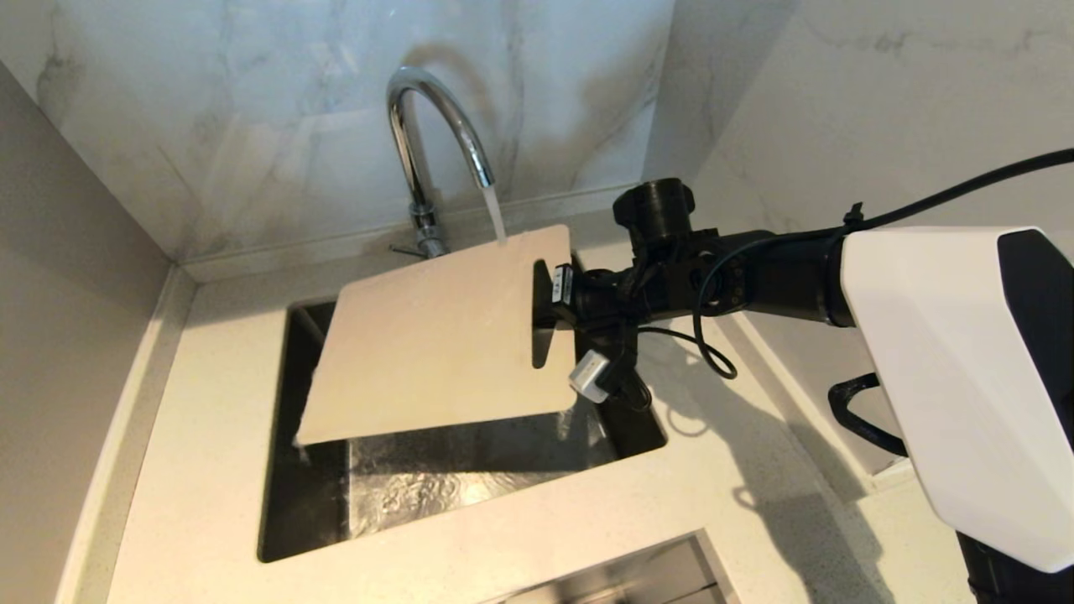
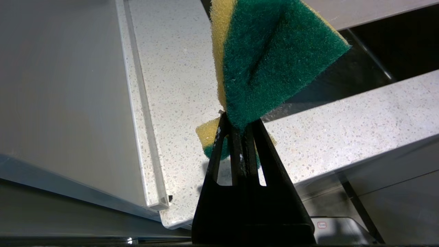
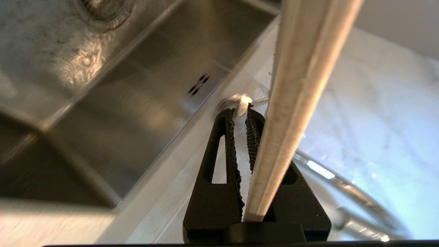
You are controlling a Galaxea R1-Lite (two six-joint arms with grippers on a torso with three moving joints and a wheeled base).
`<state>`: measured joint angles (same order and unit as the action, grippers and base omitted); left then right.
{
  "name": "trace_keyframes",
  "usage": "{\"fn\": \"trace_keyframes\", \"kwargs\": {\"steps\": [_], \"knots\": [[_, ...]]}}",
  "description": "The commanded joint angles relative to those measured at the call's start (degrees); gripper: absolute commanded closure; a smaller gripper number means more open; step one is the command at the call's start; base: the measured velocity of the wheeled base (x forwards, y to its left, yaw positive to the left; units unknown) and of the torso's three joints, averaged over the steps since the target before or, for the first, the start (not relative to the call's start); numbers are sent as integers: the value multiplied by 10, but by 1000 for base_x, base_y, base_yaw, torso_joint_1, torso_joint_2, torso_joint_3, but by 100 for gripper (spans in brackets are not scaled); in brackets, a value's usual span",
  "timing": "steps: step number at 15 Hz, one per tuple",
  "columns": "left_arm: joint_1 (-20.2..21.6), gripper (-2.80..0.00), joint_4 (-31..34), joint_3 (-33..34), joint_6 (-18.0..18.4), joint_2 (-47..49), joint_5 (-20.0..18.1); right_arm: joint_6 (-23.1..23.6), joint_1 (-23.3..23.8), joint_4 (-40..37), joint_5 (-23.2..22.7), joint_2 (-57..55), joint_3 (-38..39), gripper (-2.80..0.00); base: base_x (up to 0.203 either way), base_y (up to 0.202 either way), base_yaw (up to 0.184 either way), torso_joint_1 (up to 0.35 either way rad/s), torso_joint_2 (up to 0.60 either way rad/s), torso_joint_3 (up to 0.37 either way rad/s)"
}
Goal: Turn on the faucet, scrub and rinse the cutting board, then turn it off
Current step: Scrub the cutting board underwater
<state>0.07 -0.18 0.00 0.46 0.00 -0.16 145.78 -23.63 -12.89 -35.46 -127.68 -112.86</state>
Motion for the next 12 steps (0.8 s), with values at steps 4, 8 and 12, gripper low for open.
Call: {"fn": "trace_keyframes", "kwargs": {"steps": [4, 8, 12], "knots": [[0, 0, 0, 1, 0, 0, 0, 0, -27, 2, -2, 45, 107, 0, 0, 0, 0, 0, 0, 0], [0, 0, 0, 1, 0, 0, 1, -3, -28, 62, -3, 114, 221, 0, 0, 0, 0, 0, 0, 0], [0, 0, -1, 1, 3, 0, 2, -7, -28, 116, -6, 163, 302, 0, 0, 0, 0, 0, 0, 0]]}}
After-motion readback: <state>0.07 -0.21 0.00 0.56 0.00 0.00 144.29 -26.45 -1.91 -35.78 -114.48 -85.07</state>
